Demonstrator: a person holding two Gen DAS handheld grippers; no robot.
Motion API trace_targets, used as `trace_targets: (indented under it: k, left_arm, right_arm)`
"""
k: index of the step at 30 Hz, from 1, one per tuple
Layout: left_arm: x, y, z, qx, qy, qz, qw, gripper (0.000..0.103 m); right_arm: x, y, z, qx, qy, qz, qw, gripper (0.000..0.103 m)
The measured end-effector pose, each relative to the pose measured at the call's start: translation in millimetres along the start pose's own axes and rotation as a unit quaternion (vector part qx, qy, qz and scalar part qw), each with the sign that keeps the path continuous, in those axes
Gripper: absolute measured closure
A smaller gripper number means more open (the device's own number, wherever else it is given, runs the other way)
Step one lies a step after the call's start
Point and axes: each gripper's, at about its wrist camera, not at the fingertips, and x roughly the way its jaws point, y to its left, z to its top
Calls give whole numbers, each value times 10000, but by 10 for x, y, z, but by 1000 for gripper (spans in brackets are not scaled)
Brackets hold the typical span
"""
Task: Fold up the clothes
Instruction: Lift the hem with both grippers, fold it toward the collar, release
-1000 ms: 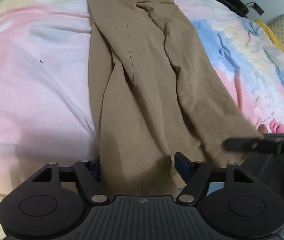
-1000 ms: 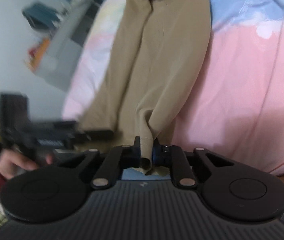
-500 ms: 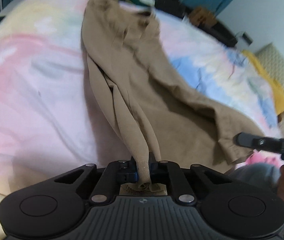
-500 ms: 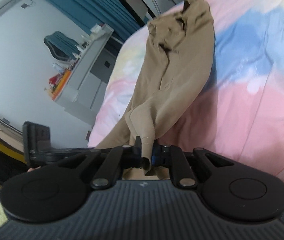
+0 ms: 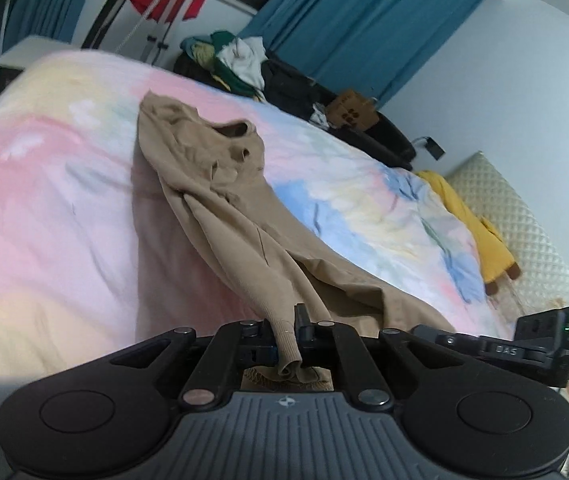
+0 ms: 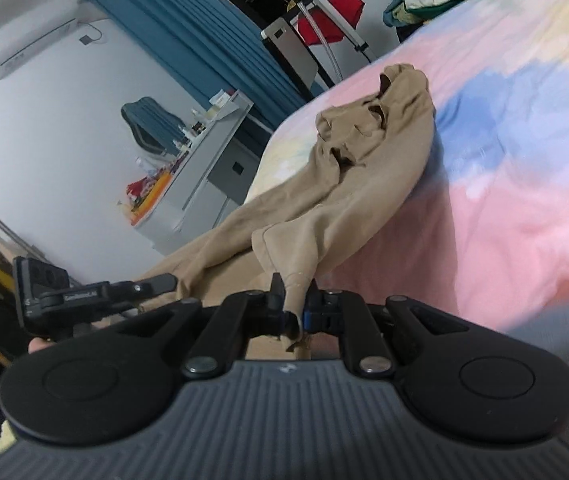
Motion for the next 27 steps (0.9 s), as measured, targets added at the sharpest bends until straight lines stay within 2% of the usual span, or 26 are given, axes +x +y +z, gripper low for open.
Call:
trace_targets:
  k: [3,5,8,12,17,21,23,27]
  left_arm:
    - [-85,-8,-197,-65,-37,-115,9999,96]
    - [-67,21,-163,-100,-140,-124,9998,96]
    - [-69,-24,27,143,-474,10,9988,96]
    - [75,-41,479,318,-840,59,9959,96]
    - [536,44,1070,462,-1239,242,9909,96]
    - [1059,290,1472,311,-1453,527,9875,95]
    - [1305,468,1616,198,-1407,654,9877,95]
    - [1827,755,1725,357,-1195,1085,9862,95]
  right_arm:
    - [-94,-29,-135,33,19,-16,10000,92]
    - [-75,-14,-104,20,-12,-13,10000,92]
    - [37,19,124,-76,-149,-22,9999,92]
    - [316,36,587,-174,-394,-104,9990,92]
    - [846,-48,1180,-373,-676,-489,9958,92]
    - [1354,-222,1515,-480,-776,-923,9915,92]
    - [1615,-355,1626,-465,-771,-1040,9905,92]
    - [2091,-663,1779,-500,-700,-1218,9888,92]
